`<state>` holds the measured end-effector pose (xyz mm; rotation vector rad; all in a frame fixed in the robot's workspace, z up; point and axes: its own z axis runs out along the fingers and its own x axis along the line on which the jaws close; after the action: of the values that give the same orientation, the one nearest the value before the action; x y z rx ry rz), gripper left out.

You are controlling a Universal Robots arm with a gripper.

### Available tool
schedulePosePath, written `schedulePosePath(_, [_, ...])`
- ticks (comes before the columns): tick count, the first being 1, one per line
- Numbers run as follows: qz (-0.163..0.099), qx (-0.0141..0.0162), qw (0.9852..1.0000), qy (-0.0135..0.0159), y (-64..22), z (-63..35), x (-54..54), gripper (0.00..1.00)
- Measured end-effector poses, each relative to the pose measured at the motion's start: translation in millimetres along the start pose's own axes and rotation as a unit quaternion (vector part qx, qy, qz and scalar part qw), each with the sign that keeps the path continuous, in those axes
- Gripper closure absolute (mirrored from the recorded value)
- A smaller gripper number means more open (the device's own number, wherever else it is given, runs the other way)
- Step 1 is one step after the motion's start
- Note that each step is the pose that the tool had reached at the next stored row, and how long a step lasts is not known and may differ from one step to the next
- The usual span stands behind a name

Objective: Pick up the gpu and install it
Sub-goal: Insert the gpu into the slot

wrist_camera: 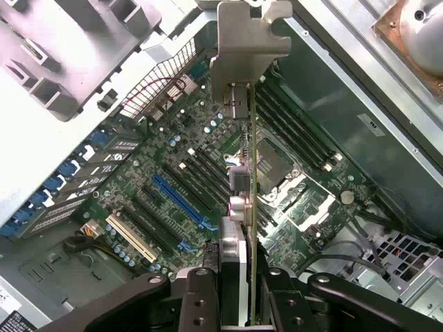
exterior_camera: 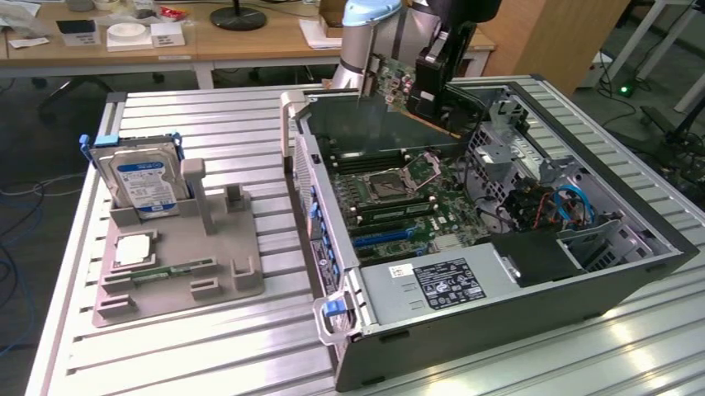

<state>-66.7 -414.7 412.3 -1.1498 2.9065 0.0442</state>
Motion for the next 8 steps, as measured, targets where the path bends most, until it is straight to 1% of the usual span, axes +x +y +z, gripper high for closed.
schedulePosePath(8, [0.000, 0.0000, 1.0000, 0.0000, 0.0, 0.5, 0.0, 0.72])
